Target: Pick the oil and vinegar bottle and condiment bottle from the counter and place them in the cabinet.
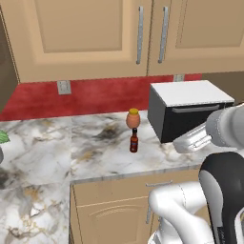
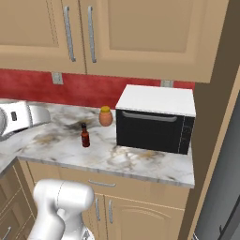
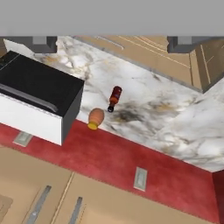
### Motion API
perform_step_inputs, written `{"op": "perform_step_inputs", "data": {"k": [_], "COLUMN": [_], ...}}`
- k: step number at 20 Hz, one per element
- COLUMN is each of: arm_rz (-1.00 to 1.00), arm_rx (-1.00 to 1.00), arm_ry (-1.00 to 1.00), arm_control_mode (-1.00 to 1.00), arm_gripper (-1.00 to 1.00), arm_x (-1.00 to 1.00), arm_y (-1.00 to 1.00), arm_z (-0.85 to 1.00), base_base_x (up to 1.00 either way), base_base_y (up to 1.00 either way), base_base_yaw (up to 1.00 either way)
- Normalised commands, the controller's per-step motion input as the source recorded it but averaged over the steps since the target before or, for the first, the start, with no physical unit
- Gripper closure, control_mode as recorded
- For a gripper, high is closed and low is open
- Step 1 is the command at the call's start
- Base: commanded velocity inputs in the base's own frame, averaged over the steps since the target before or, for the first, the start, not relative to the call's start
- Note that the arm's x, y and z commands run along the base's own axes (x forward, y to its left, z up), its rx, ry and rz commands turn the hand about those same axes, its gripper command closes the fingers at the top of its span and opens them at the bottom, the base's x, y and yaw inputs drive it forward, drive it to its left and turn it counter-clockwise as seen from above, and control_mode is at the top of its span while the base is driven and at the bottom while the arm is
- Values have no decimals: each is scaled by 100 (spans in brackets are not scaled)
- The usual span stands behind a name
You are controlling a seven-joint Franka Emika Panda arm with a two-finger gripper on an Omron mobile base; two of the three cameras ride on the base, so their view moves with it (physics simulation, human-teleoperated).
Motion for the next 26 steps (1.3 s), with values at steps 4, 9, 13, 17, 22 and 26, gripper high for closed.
{"op": "perform_step_inputs", "data": {"k": [4,9,13,17,22,26], "arm_rz": [0,0,0,0,0,0], "arm_rx": [1,3,0,2,4,3], "arm_ry": [24,4,5,1,0,0], "arm_control_mode": [-100,-100,-100,-100,-100,-100], "arm_gripper": [-100,-100,-100,-100,-100,-100], "arm_x": [11,0,0,0,-3,1], "arm_y": [7,0,2,2,2,1], "arm_z": [-33,-7,-16,-27,-30,-24], "base_base_x": [0,0,0,0,0,0], "base_base_y": [0,0,0,0,0,0], "base_base_yaw": [0,0,0,0,0,0]}}
